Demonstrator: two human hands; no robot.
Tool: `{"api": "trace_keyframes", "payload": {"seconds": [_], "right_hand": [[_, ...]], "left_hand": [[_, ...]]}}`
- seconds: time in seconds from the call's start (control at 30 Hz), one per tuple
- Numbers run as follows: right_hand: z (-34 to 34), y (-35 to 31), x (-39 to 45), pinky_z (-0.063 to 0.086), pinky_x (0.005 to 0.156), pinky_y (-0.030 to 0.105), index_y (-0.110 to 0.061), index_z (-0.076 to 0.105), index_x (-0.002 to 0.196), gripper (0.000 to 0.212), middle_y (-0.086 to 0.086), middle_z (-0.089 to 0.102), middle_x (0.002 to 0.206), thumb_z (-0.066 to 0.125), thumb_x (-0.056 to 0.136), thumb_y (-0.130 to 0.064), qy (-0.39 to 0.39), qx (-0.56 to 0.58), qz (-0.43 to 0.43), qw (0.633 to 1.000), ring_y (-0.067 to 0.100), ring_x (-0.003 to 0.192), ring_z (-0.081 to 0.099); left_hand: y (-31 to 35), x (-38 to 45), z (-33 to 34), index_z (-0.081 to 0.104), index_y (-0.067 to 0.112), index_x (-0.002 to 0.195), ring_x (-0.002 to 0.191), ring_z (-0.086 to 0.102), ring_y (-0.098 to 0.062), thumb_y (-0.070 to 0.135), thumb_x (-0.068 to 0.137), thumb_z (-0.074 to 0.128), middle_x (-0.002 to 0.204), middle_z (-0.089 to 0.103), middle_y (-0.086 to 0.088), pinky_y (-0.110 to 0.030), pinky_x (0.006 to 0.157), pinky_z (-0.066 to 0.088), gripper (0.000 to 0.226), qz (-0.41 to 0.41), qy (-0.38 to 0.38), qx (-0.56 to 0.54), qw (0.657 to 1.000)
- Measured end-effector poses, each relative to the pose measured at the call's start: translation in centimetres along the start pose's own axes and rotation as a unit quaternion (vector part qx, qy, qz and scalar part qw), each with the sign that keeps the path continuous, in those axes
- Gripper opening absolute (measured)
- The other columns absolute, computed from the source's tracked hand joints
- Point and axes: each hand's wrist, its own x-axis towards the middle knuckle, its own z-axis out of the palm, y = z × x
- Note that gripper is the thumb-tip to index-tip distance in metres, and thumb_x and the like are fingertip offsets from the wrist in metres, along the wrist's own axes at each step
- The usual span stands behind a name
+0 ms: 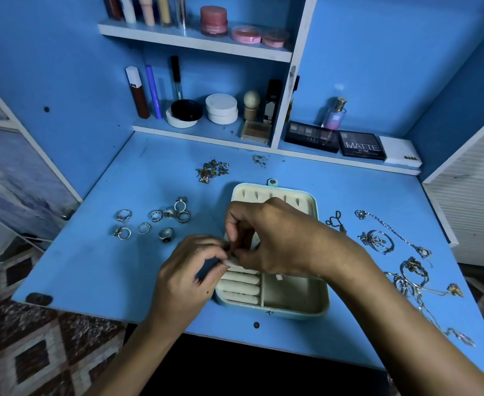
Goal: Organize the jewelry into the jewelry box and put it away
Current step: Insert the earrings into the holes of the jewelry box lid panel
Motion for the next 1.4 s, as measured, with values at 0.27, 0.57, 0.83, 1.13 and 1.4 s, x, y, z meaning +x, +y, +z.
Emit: {"api": "trace_keyframes", "payload": {"seconds": [0.27,0.57,0.83,1.13,1.4], "right_hand": [[-0.5,1.1,-1.0,0.056,0.076,0.026,-0.024,0.057,0.094,0.021,-0.010,0.071,0.087,0.074,0.086,-0.012,0.025,0.089,0.000,0.996,0.007,0.082,0.068],[-3.4,5.1,-3.7,0.060,0.077,0.038,-0.008,0.059,0.101,0.019,0.012,0.074,0.098,0.062,0.091,-0.023,0.184,0.390,0.035,0.902,0.030,0.091,0.073],[-1.3,9.2,-2.6,0.046,0.068,0.017,-0.018,0.064,0.093,0.037,0.008,0.075,0.093,0.064,0.087,-0.055,0.353,0.409,0.048,0.840,0.017,0.085,0.070],[0.9,11.6,-0.4,0.041,0.059,0.019,-0.018,0.070,0.093,0.016,-0.012,0.066,0.078,0.069,0.094,-0.034,0.434,0.351,0.121,0.820,0.004,0.062,0.051],[2.3,13.4,1.4,0.053,0.086,0.026,-0.024,0.072,0.095,0.013,-0.016,0.071,0.095,0.076,0.087,-0.034,0.459,0.294,0.193,0.816,0.002,0.094,0.064]], "left_hand": [[-0.1,0.1,0.1,0.060,0.016,0.093,0.094,0.065,-0.015,0.012,0.090,0.065,0.098,0.065,0.004,-0.027,0.085,0.050,0.008,-0.004,0.005,-0.011,1.000],[-0.1,3.8,1.1,0.063,0.016,0.099,0.087,0.062,-0.003,0.026,0.088,0.070,0.092,0.068,0.003,-0.018,0.080,0.049,0.016,-0.040,0.021,-0.011,0.999],[-1.2,7.2,2.5,0.064,0.028,0.106,0.080,0.066,-0.013,0.038,0.085,0.074,0.095,0.068,0.012,-0.027,0.073,0.053,0.025,-0.147,0.009,-0.070,0.987],[-3.4,8.8,4.7,0.070,0.017,0.111,0.087,0.062,-0.011,0.023,0.086,0.075,0.095,0.062,0.010,-0.016,0.071,0.044,0.026,-0.177,0.011,-0.029,0.984],[-4.8,7.9,6.1,0.070,0.017,0.120,0.088,0.058,0.002,0.024,0.084,0.077,0.096,0.059,0.010,-0.012,0.078,0.044,0.037,-0.204,-0.011,0.010,0.979]]}}
